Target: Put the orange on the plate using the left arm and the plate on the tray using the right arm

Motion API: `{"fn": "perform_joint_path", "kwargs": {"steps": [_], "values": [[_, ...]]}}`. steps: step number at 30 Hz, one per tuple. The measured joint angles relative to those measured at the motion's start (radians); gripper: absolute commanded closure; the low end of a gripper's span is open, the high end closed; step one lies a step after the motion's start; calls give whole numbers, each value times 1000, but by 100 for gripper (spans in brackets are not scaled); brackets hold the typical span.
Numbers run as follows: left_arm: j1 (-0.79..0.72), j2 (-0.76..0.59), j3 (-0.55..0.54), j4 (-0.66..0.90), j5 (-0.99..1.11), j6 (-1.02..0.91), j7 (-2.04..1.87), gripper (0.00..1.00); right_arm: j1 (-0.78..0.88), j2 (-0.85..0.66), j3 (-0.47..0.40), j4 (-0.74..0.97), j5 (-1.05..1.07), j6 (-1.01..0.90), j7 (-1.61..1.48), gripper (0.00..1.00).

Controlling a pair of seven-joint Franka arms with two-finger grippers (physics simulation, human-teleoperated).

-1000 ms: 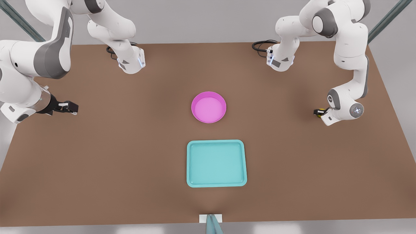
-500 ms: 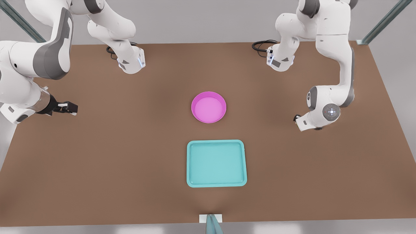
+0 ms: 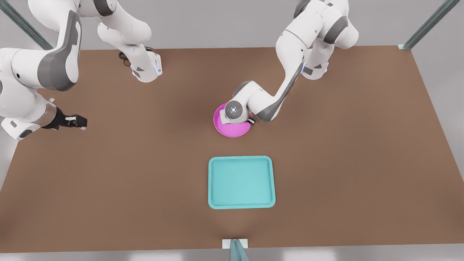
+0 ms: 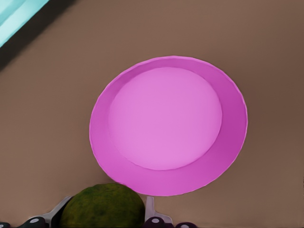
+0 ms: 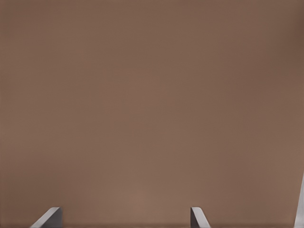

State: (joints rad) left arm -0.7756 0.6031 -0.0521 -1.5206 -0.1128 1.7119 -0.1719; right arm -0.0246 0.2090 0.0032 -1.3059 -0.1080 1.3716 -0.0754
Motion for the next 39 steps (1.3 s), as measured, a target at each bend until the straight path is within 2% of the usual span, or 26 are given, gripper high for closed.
{"fn": "perform_joint_path", "kwargs": {"steps": [4,5,6,7,10,12,13,14,17,18,19,22,23,24,27,35,39], "values": [[-18,39,-2,0,-11,3,-124,29,-1,0,0,0,0,0,0,0],[-18,50,-2,0,-12,11,-151,24,-1,1,0,0,0,0,0,0],[-19,62,-2,0,-15,22,-176,8,-2,1,0,0,0,0,-1,0],[-20,70,-2,0,-16,32,-200,0,-2,1,0,0,0,0,-1,0],[-23,76,-2,0,-19,55,-266,0,-2,1,-1,0,0,0,-1,0],[-20,-13,32,20,-20,30,-302,0,-2,1,-1,0,0,0,-1,0],[-18,-84,111,84,-20,-26,-312,0,-2,1,-2,0,0,0,-1,0],[-15,-128,238,191,-19,-103,-309,0,-1,0,-2,-13,2,0,-1,0],[-2,-175,607,379,-17,-305,-264,0,17,17,-1,-146,62,6,-2,0],[3,-188,685,399,-17,-356,-243,0,47,44,-1,-178,100,15,-2,0],[50,-209,691,409,-20,-398,-223,0,79,68,0,-216,144,32,-3,0],[479,-335,199,345,48,-453,-179,0,197,20,13,-483,229,196,-4,0],[568,-393,110,276,71,-444,-166,0,238,-3,23,-571,250,274,-4,0],[615,-424,66,237,89,-434,-154,0,274,-16,29,-646,276,351,-3,0],[643,-437,29,206,119,-417,-124,0,366,12,35,-768,369,567,-2,0],[636,-441,8,224,131,-425,-73,0,649,141,36,-823,578,1015,61,0],[637,-435,9,224,132,-433,-54,0,720,176,48,-848,613,1181,118,0]]}}
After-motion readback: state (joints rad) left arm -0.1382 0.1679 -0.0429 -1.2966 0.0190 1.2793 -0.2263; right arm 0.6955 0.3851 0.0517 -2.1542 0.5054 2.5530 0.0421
